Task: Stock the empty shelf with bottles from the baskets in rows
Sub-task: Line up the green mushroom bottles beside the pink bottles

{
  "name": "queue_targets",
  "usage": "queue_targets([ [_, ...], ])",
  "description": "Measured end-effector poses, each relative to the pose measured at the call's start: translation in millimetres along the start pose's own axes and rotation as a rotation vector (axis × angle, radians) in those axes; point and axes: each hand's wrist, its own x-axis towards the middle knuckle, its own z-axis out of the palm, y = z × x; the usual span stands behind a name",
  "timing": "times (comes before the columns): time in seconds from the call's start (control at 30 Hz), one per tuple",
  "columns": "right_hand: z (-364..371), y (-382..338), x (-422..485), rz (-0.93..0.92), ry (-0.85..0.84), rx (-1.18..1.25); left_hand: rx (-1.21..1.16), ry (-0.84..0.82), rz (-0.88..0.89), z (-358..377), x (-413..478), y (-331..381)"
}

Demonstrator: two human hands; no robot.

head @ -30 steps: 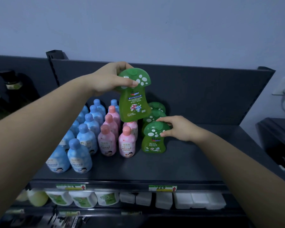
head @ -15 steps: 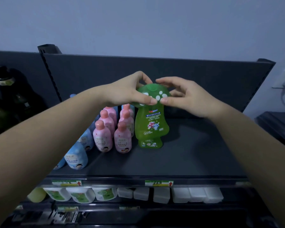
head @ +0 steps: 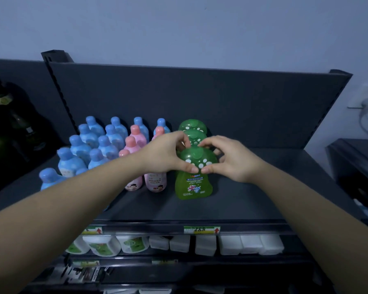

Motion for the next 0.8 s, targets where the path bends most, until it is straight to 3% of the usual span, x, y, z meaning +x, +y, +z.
queue_targets([
  [0.3,21,15,-6,0.01,-0.028,-0.215,0.154,-0.041,-0.007,26,-10,-6],
  [0.8,15,26,-12,0.048,-0.121,-0.178,0.103,-0.098,0.012,11,-12,-12],
])
